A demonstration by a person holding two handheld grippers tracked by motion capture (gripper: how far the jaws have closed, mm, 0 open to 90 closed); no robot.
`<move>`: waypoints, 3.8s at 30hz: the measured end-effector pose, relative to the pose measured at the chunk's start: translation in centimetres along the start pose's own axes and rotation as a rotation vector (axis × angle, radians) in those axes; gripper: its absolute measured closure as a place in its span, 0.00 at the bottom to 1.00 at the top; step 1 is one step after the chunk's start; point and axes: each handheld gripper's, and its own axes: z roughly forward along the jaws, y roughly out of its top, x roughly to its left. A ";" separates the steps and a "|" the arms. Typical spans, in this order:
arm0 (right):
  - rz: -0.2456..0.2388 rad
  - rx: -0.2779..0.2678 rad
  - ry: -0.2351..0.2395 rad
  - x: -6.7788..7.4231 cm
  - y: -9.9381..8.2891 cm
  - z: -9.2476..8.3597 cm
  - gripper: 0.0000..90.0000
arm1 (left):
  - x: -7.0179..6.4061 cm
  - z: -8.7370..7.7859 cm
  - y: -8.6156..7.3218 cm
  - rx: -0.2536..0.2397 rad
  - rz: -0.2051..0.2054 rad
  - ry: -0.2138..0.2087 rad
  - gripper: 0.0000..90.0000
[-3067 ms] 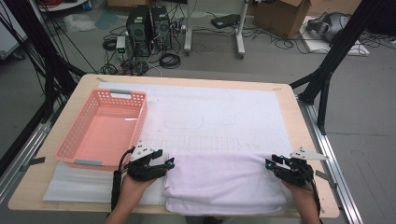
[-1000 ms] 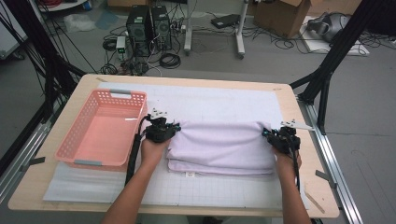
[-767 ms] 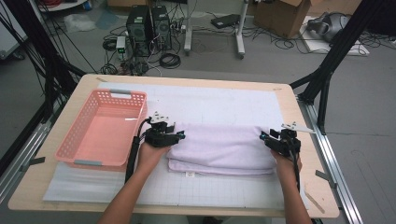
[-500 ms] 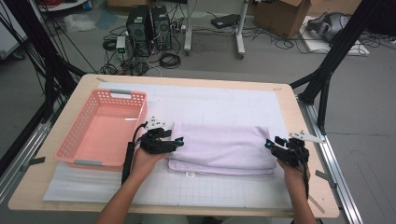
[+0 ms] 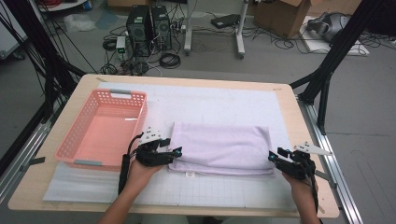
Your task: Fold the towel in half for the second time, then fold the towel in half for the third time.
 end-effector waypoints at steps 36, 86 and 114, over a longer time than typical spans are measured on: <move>0.017 0.124 0.081 0.6 -2.1 -3.3 0.75 | -1.7 -3.6 -3.4 0.042 -0.029 -0.019 0.75; -0.097 -0.132 0.052 0.4 -1.9 -4.0 0.24 | -1.5 -3.4 -2.1 -0.193 0.051 -0.040 0.21; -0.108 -0.089 0.088 0.7 -2.1 -3.1 0.24 | -1.6 -1.9 -2.8 -0.024 0.018 -0.001 0.27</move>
